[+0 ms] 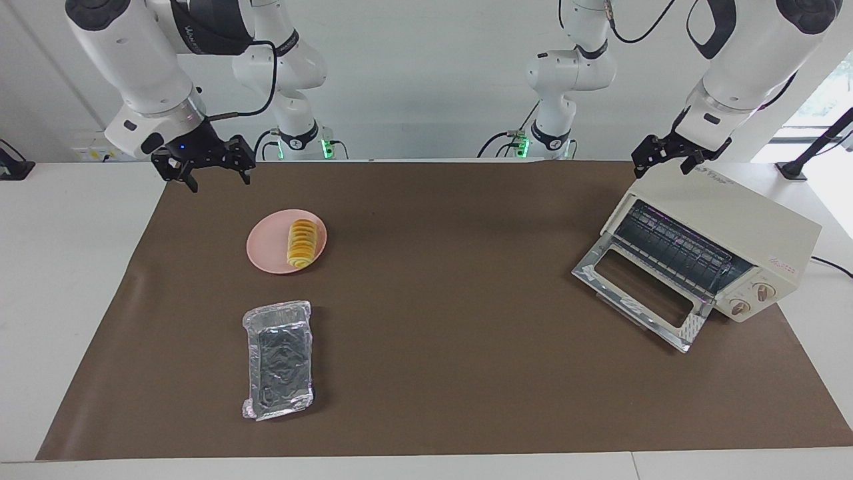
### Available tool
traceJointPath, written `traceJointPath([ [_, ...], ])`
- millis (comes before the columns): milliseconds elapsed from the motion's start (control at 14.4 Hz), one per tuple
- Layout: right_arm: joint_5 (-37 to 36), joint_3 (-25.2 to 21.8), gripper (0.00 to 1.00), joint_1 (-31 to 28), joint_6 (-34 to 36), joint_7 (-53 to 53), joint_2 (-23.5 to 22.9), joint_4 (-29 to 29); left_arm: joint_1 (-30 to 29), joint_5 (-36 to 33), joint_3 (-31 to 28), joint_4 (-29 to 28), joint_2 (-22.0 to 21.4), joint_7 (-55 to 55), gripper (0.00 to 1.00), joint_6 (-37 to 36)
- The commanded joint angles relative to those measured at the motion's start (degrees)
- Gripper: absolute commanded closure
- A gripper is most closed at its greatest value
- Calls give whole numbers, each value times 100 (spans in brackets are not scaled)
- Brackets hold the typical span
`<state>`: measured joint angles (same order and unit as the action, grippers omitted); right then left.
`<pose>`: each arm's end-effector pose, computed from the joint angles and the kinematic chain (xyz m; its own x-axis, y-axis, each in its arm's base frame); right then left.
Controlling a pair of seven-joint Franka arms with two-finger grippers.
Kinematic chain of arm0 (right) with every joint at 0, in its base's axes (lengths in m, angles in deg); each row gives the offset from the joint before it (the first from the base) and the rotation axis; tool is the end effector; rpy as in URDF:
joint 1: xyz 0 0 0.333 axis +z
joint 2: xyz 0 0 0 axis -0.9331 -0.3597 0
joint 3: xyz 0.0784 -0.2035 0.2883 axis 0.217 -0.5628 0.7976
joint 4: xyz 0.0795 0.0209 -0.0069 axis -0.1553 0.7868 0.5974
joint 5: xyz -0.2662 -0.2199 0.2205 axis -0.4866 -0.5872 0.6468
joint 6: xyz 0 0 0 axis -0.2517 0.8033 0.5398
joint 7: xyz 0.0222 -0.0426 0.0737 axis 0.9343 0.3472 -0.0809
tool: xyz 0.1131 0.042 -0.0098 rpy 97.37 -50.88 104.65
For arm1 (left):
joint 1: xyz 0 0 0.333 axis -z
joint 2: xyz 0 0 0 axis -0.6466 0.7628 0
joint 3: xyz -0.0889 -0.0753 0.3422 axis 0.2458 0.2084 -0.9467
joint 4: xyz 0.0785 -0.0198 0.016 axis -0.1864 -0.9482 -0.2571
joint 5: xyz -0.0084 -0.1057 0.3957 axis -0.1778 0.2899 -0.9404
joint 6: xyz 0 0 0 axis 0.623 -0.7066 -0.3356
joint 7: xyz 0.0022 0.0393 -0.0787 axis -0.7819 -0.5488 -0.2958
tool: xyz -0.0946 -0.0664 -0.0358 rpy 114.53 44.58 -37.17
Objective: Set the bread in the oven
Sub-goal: 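Lift the yellow bread slices off the pink plate with the right gripper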
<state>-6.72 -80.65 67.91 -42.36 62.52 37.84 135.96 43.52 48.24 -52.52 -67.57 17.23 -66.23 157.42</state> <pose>0.5578 0.0035 0.6272 0.9807 0.1659 -0.1033 0.1655 -0.9861 -0.0125 0.5434 -0.0302 0.6401 0.9892 -0.0068 -0.1464 -0.0131 -0.9990 -0.0419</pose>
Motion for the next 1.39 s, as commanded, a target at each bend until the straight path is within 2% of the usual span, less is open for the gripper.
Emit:
traceJointPath([
  [0, 30, 52, 0, -180, 30, -148, 31, 11, -69, 73, 20, -68, -107, 66, 0, -46],
  [278, 30, 61, 0, -189, 74, -139, 75, 124, -69, 81, 20, -68, -107, 66, 0, -55],
  [486, 30, 78, 0, -137, -257, -148, 486, 983, -69, 81, 20, -68, -107, 66, 0, -55],
  [556, 39, 113, 0, -119, -660, -122, 714, 1517, -69, 73, 20, -68, -107, 66, 0, -55],
  [695, 100, 131, 0, 47, -1757, -69, 1364, 2948, -69, 81, 20, -68, -107, 66, 0, -46],
  [834, 127, 131, 0, 302, -2638, 228, 1700, 3935, -69, 73, 20, -68, -107, 66, 0, -46],
  [973, 127, 131, 0, 635, -3341, 527, 1692, 4490, -69, 82, 20, -68, -107, 66, 0, -55],
  [1112, 127, 131, 0, 856, -4717, 695, 1552, 5306, -69, 73, 20, -68, -107, 66, 0, -55],
  [1181, 127, 131, 0, 866, -5229, 696, 1351, 5502, -69, 73, 20, -68, -107, 66, 0, -46],
  [1320, 127, 131, 0, 866, -5567, 669, 1034, 5513, -69, 81, 20, -68, -107, 66, 0, -55],
])
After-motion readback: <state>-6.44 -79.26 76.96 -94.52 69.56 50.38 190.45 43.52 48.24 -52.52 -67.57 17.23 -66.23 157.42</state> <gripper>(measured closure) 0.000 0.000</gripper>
